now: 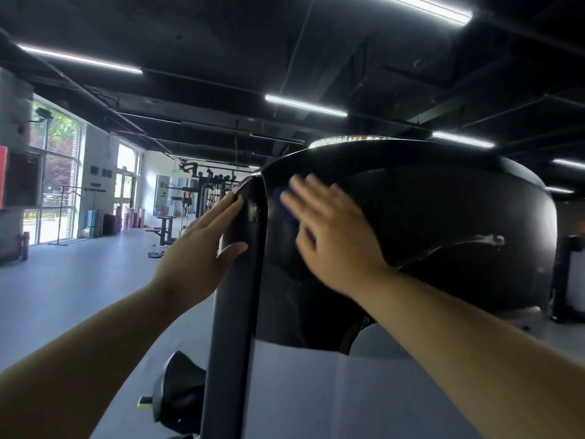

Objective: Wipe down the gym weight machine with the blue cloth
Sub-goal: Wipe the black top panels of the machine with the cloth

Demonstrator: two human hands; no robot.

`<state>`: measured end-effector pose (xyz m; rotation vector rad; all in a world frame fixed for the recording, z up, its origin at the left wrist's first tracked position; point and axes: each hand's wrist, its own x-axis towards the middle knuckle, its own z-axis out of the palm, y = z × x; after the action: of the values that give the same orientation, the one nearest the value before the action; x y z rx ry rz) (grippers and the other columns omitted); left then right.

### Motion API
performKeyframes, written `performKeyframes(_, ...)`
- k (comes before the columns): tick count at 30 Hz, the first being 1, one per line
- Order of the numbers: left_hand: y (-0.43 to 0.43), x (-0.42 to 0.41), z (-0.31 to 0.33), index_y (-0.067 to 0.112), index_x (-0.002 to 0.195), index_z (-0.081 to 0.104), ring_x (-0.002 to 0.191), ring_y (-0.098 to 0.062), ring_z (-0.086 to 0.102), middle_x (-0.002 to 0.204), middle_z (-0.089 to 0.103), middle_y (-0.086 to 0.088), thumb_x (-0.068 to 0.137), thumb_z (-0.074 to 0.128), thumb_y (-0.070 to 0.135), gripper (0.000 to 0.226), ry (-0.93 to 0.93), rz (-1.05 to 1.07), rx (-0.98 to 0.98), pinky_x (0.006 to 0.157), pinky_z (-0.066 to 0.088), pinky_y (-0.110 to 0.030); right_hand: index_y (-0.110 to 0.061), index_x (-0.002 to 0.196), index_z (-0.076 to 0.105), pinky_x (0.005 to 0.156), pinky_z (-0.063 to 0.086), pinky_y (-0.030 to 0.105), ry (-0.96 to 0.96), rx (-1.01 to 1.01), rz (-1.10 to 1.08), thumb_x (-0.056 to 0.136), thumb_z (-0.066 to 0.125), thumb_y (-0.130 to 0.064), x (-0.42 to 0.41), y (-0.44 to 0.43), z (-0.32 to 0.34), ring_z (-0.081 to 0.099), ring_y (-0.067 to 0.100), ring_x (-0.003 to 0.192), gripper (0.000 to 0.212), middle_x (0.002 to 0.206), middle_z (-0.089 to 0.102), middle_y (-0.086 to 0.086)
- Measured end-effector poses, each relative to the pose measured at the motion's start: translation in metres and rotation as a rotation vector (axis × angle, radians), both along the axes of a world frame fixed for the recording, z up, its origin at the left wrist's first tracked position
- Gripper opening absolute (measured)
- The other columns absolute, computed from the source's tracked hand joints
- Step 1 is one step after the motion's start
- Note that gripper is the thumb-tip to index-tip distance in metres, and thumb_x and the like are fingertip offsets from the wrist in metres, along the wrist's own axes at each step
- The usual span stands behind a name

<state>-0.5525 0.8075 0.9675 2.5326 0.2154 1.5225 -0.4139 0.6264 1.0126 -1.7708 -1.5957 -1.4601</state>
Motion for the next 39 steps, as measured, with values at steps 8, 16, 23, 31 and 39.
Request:
performKeyframes(8,0.014,-0.007,-0.022,0.042,0.154,0.014,0.145,-0.013,0.03,0.156,0.012,0.029,0.093,0.061,0.034,0.077,0.045,0.031,-0.027,0.109,0.042,-0.048,-0.017,0.135,0.06,0.115,0.03,0.047,-0.045,-0.065,0.009,0.087,0.045,-0.017,-0.004,0.008,0.03,0.045,0.026,0.137,0.05,0.145,0.051,0.005)
performKeyframes(16,0.018,-0.008,-0.032,0.048,0.15,0.011,0.137,-0.014,0.041,0.156,0.014,0.029,0.092,0.059,0.038,0.076,0.052,0.045,-0.003,0.103,0.046,-0.044,-0.022,0.131,0.063,0.116,0.02,0.04,-0.146,-0.233,0.003,0.081,0.05,-0.02,-0.015,0.017,-0.014,0.045,0.024,0.136,0.051,0.143,0.054,0.001)
performKeyframes(23,0.016,-0.006,-0.045,0.035,0.154,0.016,0.143,-0.027,0.035,0.159,0.008,0.022,0.095,0.033,0.061,0.066,0.05,0.092,0.145,0.106,0.043,-0.054,-0.02,0.14,0.053,0.118,0.025,0.04,-0.282,-0.358,0.002,0.088,0.041,-0.019,0.013,-0.018,-0.049,0.041,0.018,0.14,0.053,0.148,0.048,0.0)
performKeyframes(31,0.006,-0.003,-0.05,0.025,0.152,0.028,0.136,-0.03,0.043,0.162,0.016,0.008,0.095,0.032,0.049,0.063,0.056,0.182,0.304,0.1,0.045,-0.053,-0.017,0.143,0.05,0.121,0.015,0.038,-0.262,-0.36,-0.047,0.089,0.038,-0.02,0.002,-0.009,-0.115,0.033,0.021,0.144,0.055,0.154,0.041,0.002)
performKeyframes(39,-0.009,0.002,-0.043,0.023,0.149,0.033,0.139,-0.026,0.034,0.16,0.028,-0.005,0.096,0.036,0.038,0.055,0.054,0.232,0.421,0.101,0.041,-0.052,-0.015,0.146,0.045,0.119,0.023,0.044,0.226,0.336,-0.004,0.094,0.042,-0.012,0.021,-0.03,-0.079,0.029,0.025,0.146,0.052,0.156,0.037,0.006)
